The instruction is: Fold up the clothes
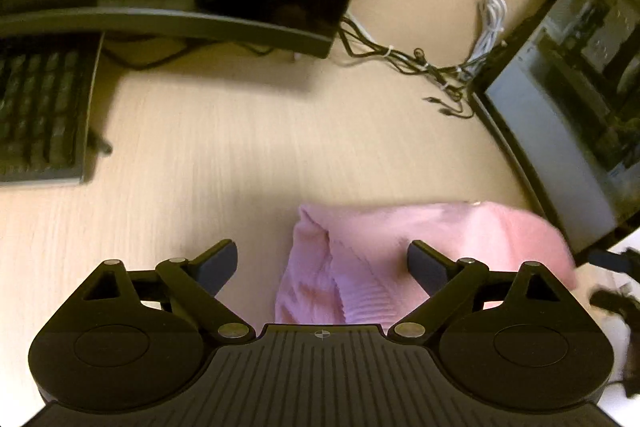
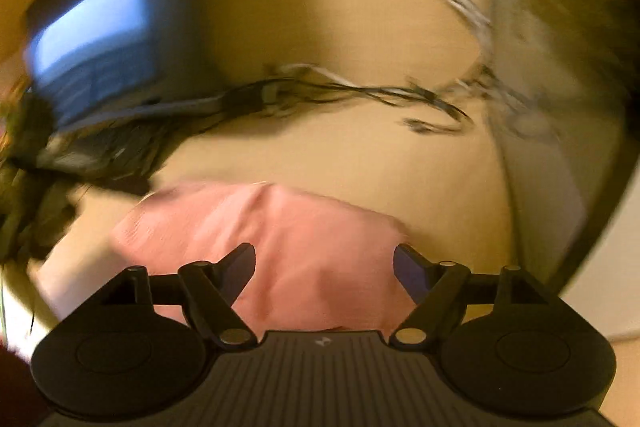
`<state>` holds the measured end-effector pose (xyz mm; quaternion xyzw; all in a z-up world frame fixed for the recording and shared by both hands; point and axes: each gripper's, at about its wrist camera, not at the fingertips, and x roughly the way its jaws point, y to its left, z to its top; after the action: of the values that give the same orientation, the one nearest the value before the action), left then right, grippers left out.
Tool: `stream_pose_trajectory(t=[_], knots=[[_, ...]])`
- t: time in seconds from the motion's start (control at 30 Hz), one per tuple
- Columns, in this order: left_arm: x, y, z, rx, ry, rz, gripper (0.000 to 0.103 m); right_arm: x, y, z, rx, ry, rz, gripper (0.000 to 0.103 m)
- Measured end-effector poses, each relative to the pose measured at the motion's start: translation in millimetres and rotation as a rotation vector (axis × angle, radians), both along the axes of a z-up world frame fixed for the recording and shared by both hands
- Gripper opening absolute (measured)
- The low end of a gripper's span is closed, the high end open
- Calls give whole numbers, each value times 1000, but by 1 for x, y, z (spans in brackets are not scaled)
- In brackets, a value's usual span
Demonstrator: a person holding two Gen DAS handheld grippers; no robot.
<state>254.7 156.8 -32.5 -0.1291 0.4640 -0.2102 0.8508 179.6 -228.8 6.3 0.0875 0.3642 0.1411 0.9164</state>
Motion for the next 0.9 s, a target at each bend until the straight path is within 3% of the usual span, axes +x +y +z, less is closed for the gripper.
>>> stream_pose_trajectory(t=[0.07, 0.17, 0.23, 0.3, 0.4, 0.53, 0.67, 0.8, 0.87, 0.9], knots=[[-4, 5, -2, -141, 37, -39, 96, 12, -4, -15, 71, 44, -52, 77], [-8, -5, -13, -277, 96, -93, 97, 29, -3, -39, 135, 125, -102, 74], [-7, -17, -24, -264, 125, -94, 95, 33, 7, -45, 104, 148, -77, 23], [-5, -22, -30, -250, 123, -91, 67, 36, 18, -43, 58, 138, -44, 16], [3, -17, -28, -261, 93, -65, 47, 50, 32, -35, 38, 95, -31, 14], [20, -7, -24, -245, 42, -12, 43, 70, 42, -25, 26, 59, -18, 15], [36, 3, -19, -221, -7, 41, 44, 68, 49, -28, -47, 74, 2, 17], [21, 16, -16, -159, -17, 57, 57, 33, 51, -28, -164, 72, -8, 38], [7, 25, -15, -104, -17, 59, 60, 4, 51, -18, -194, 39, -3, 56], [-1, 28, -14, -81, -21, 59, 63, -11, 47, -13, -204, 19, -4, 73]])
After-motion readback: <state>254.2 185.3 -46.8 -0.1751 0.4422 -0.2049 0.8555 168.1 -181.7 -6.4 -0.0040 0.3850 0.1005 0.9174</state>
